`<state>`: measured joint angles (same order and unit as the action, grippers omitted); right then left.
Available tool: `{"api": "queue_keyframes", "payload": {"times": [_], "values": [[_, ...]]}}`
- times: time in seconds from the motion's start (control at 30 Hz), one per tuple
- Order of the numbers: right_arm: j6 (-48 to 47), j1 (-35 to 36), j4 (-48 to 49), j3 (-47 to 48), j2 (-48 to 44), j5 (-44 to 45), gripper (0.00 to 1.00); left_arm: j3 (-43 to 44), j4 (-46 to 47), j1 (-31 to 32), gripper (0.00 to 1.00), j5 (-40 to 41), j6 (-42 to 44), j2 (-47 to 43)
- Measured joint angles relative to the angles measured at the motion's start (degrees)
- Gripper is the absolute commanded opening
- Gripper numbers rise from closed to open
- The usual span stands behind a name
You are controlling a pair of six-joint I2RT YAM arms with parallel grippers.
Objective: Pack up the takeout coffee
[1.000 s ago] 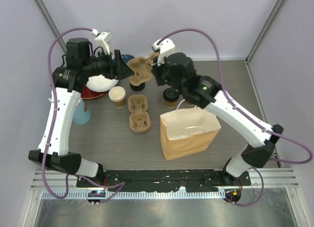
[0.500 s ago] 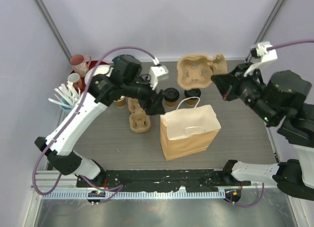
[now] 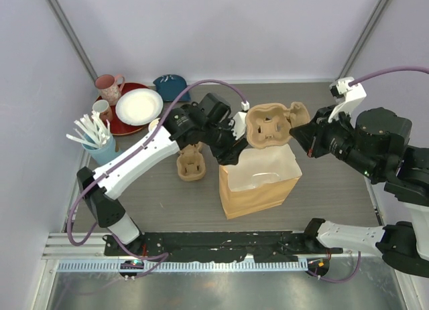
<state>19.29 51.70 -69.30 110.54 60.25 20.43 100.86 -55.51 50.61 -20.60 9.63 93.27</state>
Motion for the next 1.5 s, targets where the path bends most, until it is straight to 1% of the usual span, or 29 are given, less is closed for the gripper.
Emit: {"api": "queue_keyframes", "payload": {"times": [0.07, 0.1, 0.13, 0.3, 0.47, 0.6, 0.77, 0.9, 1.03, 1.13, 1.2, 1.37, 1.5], "values": [[0.20, -0.07, -0.55, -0.79, -0.15, -0.68, 0.01, -0.81, 0.11, 0.02, 0.23, 0.11, 0.28, 0.00], [0.28, -0.07, -0.96, -1.07, -0.24, -1.09, 0.01, -1.31, 0.11, 0.02, 0.06, 0.13, 0.55, 0.00], [0.42, -0.07, -1.36, -1.36, -0.26, -1.53, 0.01, -1.66, 0.11, 0.02, 0.00, 0.22, 0.76, 0.00], [0.96, -0.07, -1.84, -1.99, -0.87, -2.97, 0.01, -2.16, -1.40, 0.07, 0.00, 0.42, 1.53, -0.57], [1.53, -0.07, -1.53, -3.17, -1.90, -5.14, 0.01, -2.16, -5.97, 0.28, 0.00, 1.90, 1.57, -3.17], [1.64, -0.07, -1.36, -3.43, -2.36, -6.73, 0.01, -2.16, -11.61, 0.26, 0.00, 2.60, 2.54, -6.36], [1.27, -0.07, 0.07, -3.41, -1.40, -7.98, 0.01, -2.23, -18.18, -0.35, 0.00, 3.23, 5.68, -10.62], [0.59, -0.07, 1.84, -3.04, 0.59, -9.07, 0.01, -3.89, -19.80, -2.45, 0.00, 3.26, 8.46, -14.62], [-0.11, -0.07, 3.52, -2.34, 2.71, -10.25, 0.01, -9.44, -20.35, -5.92, 0.00, 3.28, 10.34, -19.82], [-0.74, -0.07, 4.81, -2.32, 4.31, -11.08, 0.01, -12.07, -21.59, -9.42, 0.00, 4.13, 10.29, -22.14], [-1.16, -0.07, 5.55, -2.29, 5.40, -11.93, 0.01, -12.28, -21.73, -11.41, 0.00, 4.76, 9.77, -22.99], [-1.66, -0.07, 6.43, -0.42, 7.48, -13.31, 0.01, -12.72, -21.44, -14.25, 0.00, 6.14, 8.94, -25.92], [-2.16, -0.07, 7.50, -0.39, 7.37, -13.33, 0.01, -19.47, -20.59, -15.43, 0.00, 7.67, 8.31, -30.58]]}}
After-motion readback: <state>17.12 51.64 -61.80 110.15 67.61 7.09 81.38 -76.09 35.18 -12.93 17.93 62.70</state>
